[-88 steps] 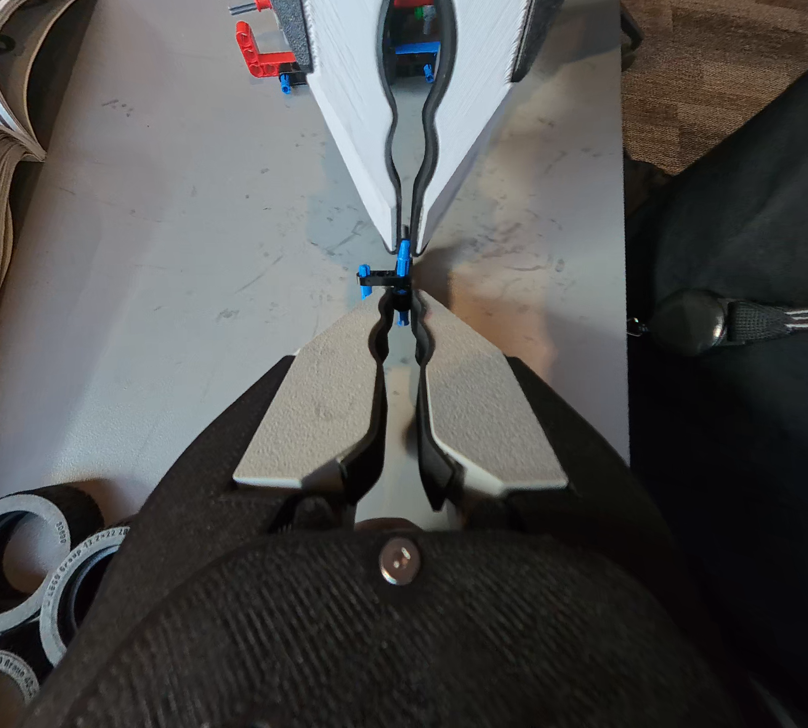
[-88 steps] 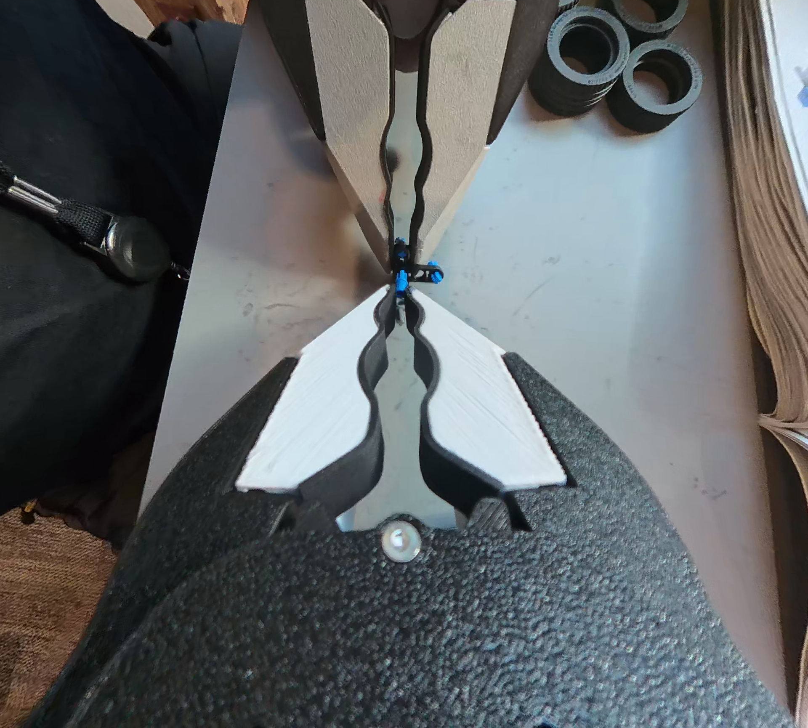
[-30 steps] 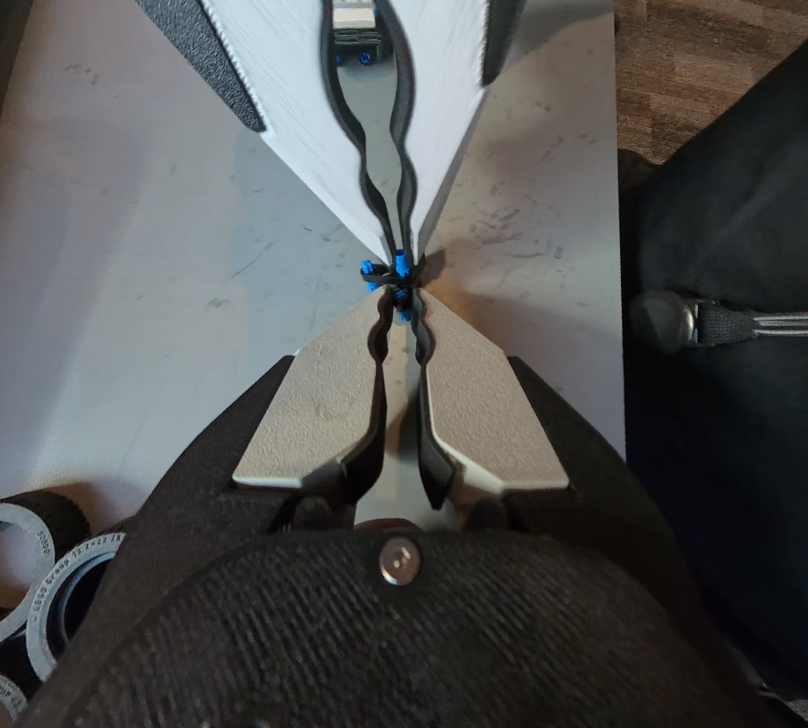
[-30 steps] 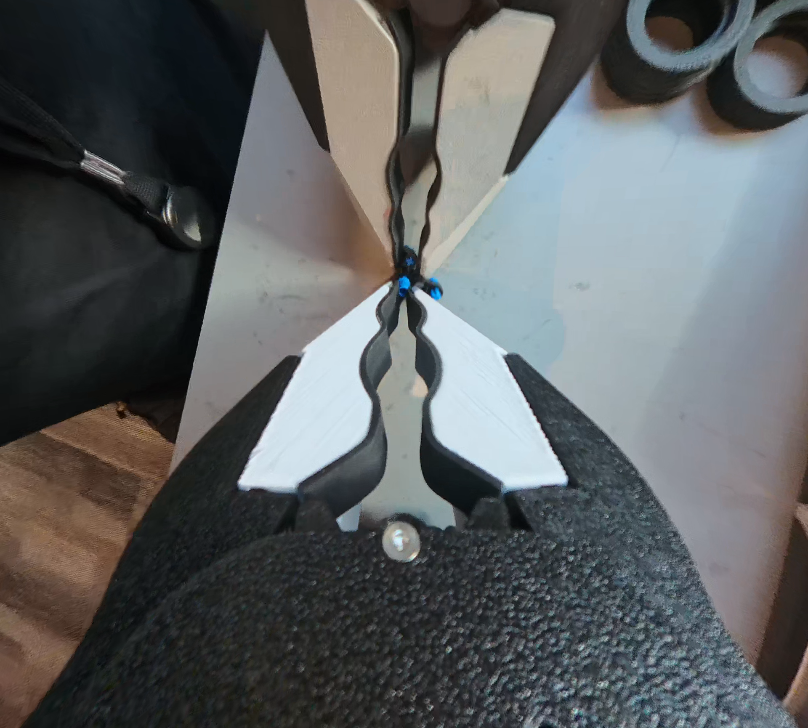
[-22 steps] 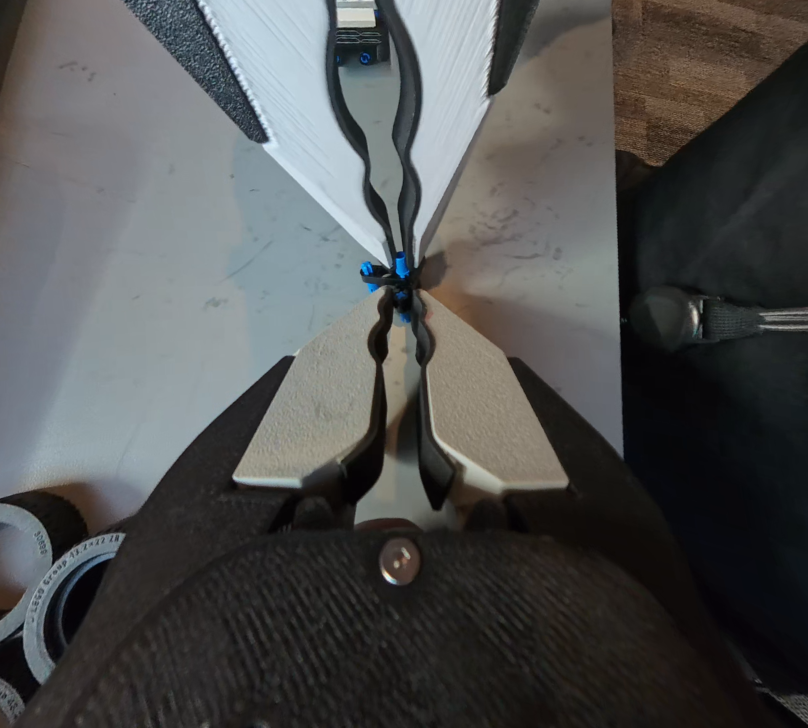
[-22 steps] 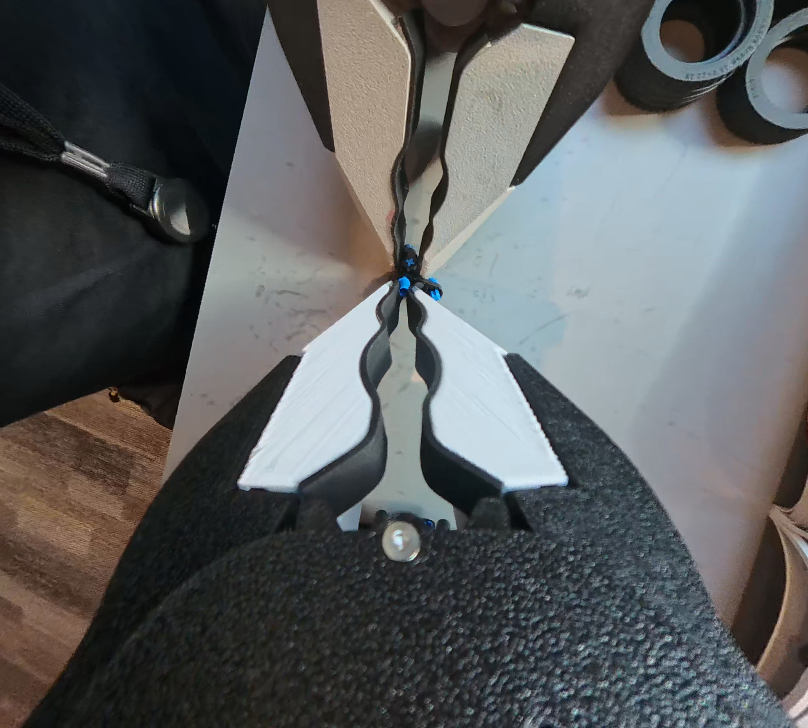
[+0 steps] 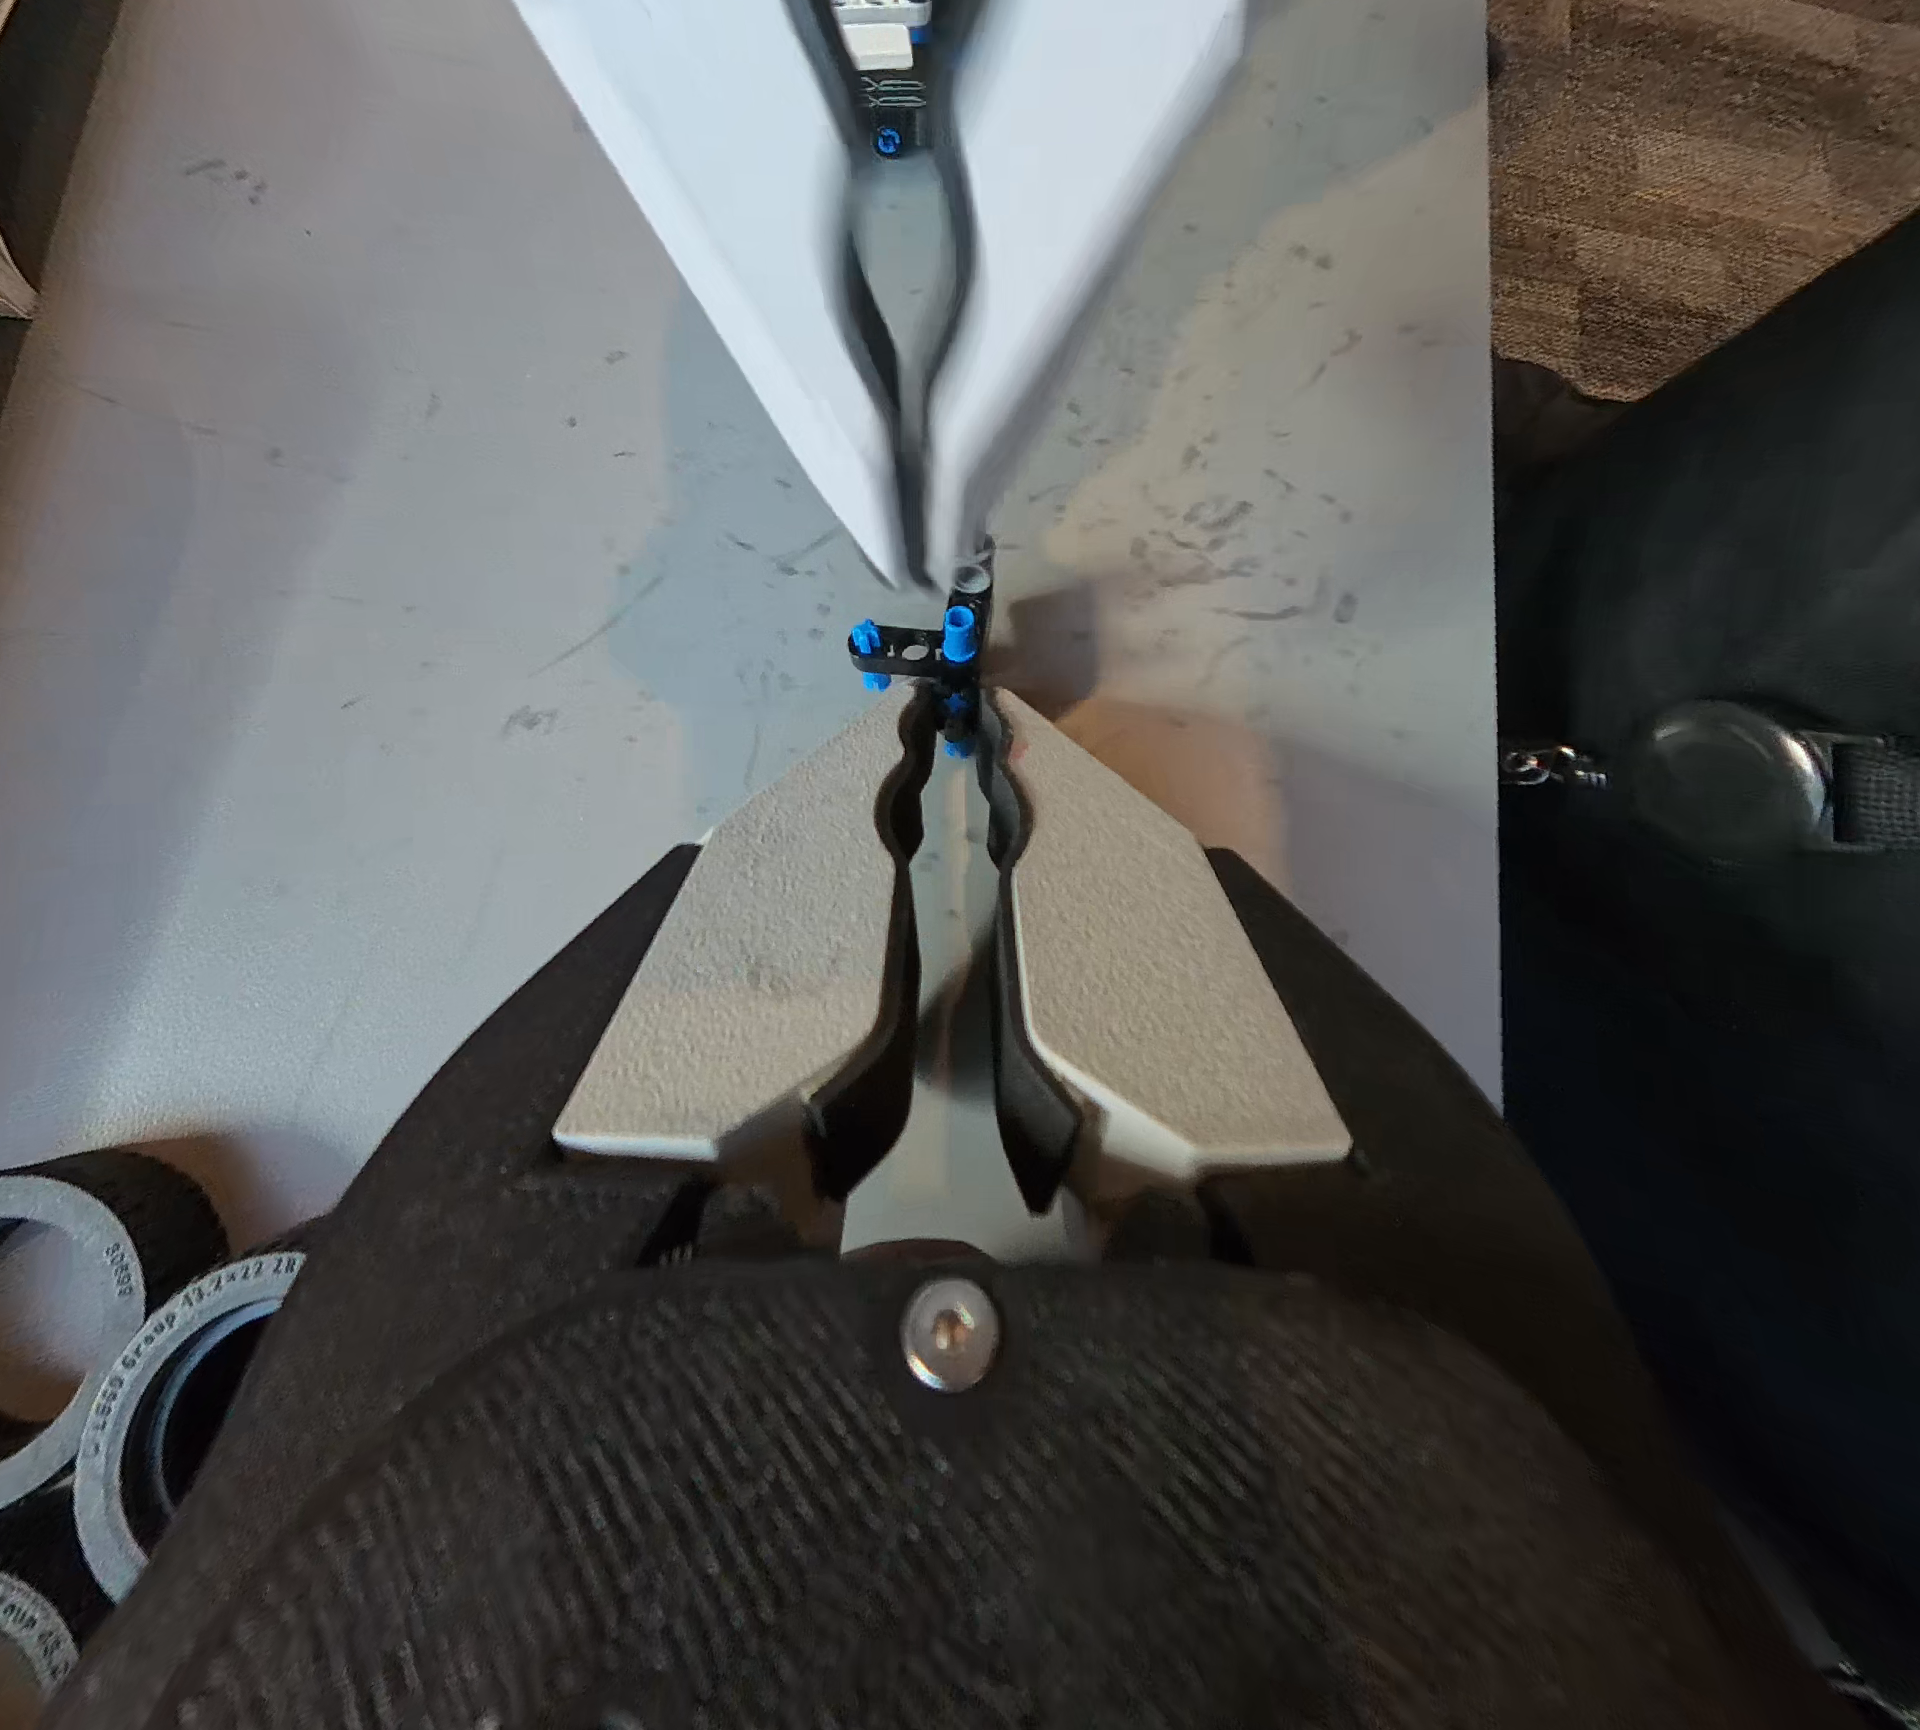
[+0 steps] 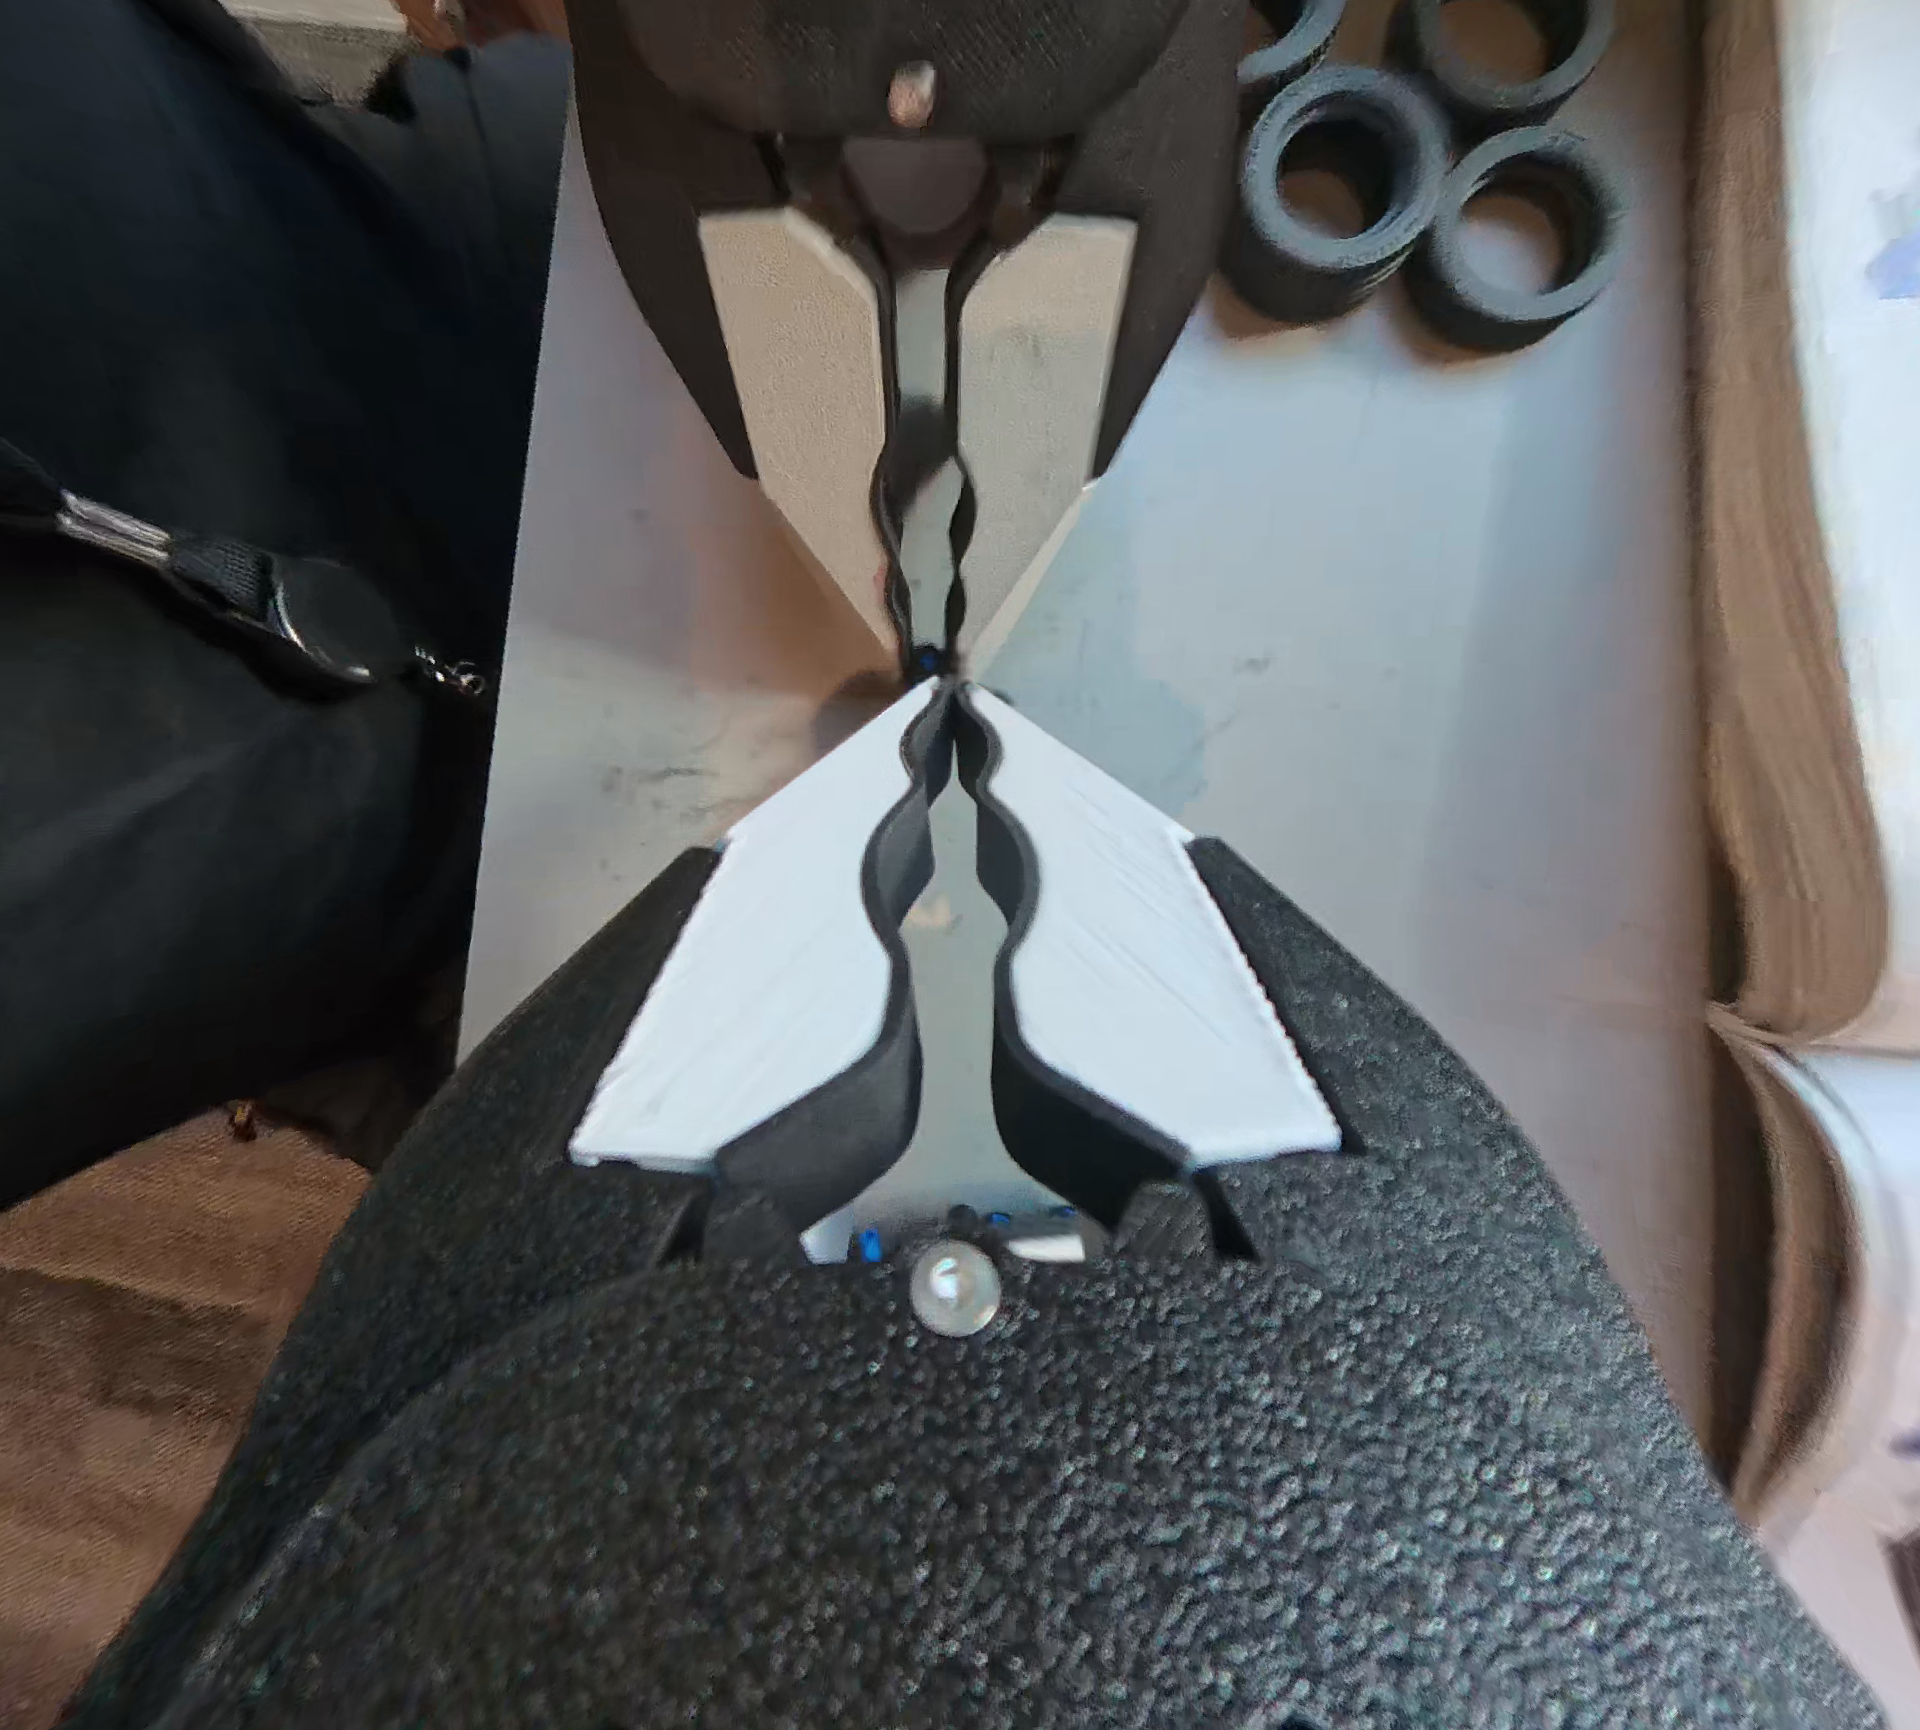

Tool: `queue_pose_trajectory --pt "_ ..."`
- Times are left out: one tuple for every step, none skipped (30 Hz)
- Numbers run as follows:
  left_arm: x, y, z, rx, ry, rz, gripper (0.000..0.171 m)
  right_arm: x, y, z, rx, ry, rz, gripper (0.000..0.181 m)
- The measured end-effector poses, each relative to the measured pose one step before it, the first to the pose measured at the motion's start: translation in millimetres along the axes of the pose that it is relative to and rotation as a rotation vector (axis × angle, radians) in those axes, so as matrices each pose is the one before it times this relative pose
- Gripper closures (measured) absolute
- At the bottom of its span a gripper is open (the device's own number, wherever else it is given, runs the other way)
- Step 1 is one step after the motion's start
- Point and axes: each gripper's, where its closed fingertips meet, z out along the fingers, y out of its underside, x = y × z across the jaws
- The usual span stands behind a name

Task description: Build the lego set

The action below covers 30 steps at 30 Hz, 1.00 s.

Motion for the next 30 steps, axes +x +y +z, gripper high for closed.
queue_pose_trajectory --pt "0.09 0.2 -0.13 -0.00137 0.0021 -0.0011 0.166 -6.92 13.0 14.14 -0.0675 -0.0288 -0.0096 0.181" --pt "-0.02 -0.2 -0.98 0.0052 0.0015 -0.0043 0.167 -0.2 -6.96 -1.02 0.0498 0.0152 -0.0147 0.181" --pt "-0.45 -0.03 -0.11 -0.00029 -0.0028 -0.0011 0.167 6.61 5.15 -4.01 -0.0627 0.0411 -0.0124 0.181" --pt "0.25 0.51 0.79 -0.00478 -0.0013 0.004 0.167 8.3 -2.66 -7.48 0.0067 0.0512 -0.0218 0.181" --pt "0.18 -0.26 0.22 0.00148 -0.0005 0.0034 0.166 2.0 -10.46 -6.89 0.0664 -0.0006 0.0137 0.181" --pt "0.06 -0.06 -0.09 -0.00008 0.001 -0.0008 0.167 -7.72 -3.32 2.63 0.0245 -0.0642 0.0399 0.181" --pt "-0.03 0.09 -0.01 -0.00008 0.0022 -0.0032 0.167 -6.26 13.42 12.6 -0.0722 -0.0305 0.0108 0.181" --pt "0.22 0.32 -0.81 0.00126 0.0039 -0.0048 0.167 -0.08 -3.56 1.11 0.0391 0.0245 -0.0247 0.181" --pt "-0.69 0.2 -0.19 -0.00105 -0.003 -0.003 0.167 6.12 4.86 -5.43 -0.0456 0.0556 -0.0172 0.181" --pt "0.03 -0.1 0.45 0.0003 -0.0028 0.0033 0.166 7.07 -4.37 -10.2 0.0222 0.0553 0.0061 0.181" --pt "0.08 -0.19 0.18 0.00061 -0.0008 0.0012 0.167 7.17 -14.0 -15.27 0.0985 0.0428 0.043 0.181" --pt "-0.13 -0.1 0.05 0.0004 0.0001 -0.0011 0.167 6.57 -13.88 -16.35 0.1001 0.0258 0.0632 0.181" --pt "-0.37 -0.04 0.04 0.00084 0.0002 -0.0044 0.167 4.05 -12.1 -14.86 0.098 0.0182 0.0608 0.181" --pt "0.02 -0.04 -0.04 0.00027 0.0018 -0.0028 0.166 1.21 -9.88 -12.16 0.0996 0.0164 0.055 0.181" --pt "-0.11 -0.05 0.06 0.00003 -0.0009 0.0007 0.166 -1.88 -5.38 -8.75 0.0852 0.0101 0.051 0.179" --pt "-0.41 -0.03 -0.14 0.00041 -0.0033 -0.0004 0.167 -2.39 0.62 -5.89 0.0543 0.0144 0.0415 0.179" --pt "-0.52 -0.05 0.01 0.00037 -0.0035 -0.0016 0.167 -0.65 5.24 -3.86 0.0258 0.0302 0.0256 0.175" --pt "-0.2 -0.1 -0.01 -0.00018 -0.0025 0.001 0.167 0.69 6.7 -3.14 0.0149 0.0431 0.0131 0.17" --pt "-0.01 0.04 0.04 -0.00031 -0.0027 0.0028 0.167 -0.12 4.77 -3.52 0.0226 0.0419 0.0071 0.165" --pt "-0.21 0.01 0.01 -0.00062 -0.0065 0.006 0.167 -2.68 2.51 -4.55 0.0298 0.0268 0.0052 0.164" --pt "-0.76 -0.01 0.08 -0.00094 -0.0133 0.0075 0.167 -4.62 1.0 -5.19 0.0303 0.0129 0.0075 0.164" --pt "-0.54 0.01 0.21 -0.00139 -0.0121 0.0083 0.167 -4.13 1.15 -5.31 0.0239 0.012 0.0081 0.164" --pt "-0.29 -0.13 0.22 -0.0017 -0.0109 0.0091 0.166 -2.77 1.68 -5.21 0.016 0.016 0.0064 0.164" --pt "-0.66 -0.29 0.25 -0.00065 -0.0135 0.0073 0.166 -2.35 2.19 -5.02 0.0117 0.0162 0.0039 0.164" --pt "-1.26 -0.38 0.24 0.0001 -0.0159 0.003 0.166 -1.95 2.21 -4.74 0.0115 0.0157 0.0027 0.164" --pt "-1.16 -0.49 0.51 -0.0003 -0.0134 0.0013 0.167 -2.19 2.61 -4.46 0.01 0.0113 0.0026 0.164" --pt "-0.87 -0.64 0.53 -0.00045 -0.0108 0.0023 0.166 -2.7 3.56 -3.9 0.0031 0.0049 0.0044 0.164" --pt "-1.21 -0.68 0.65 -0.00038 -0.0164 0.009 0.166 -3.16 4.68 -3.33 -0.0026 0.0022 0.0022 0.164" --pt "-1.8 -0.76 0.63 0.00005 -0.0267 0.0204 0.166 -2.11 5.54 -2.99 -0.0052 0.0095 -0.0041 0.164" --pt "-0.46 -0.61 0.5 -0.00072 -0.0235 0.0279 0.166 -1.23 5.92 -2.62 -0.0032 0.0162 -0.0055 0.164"
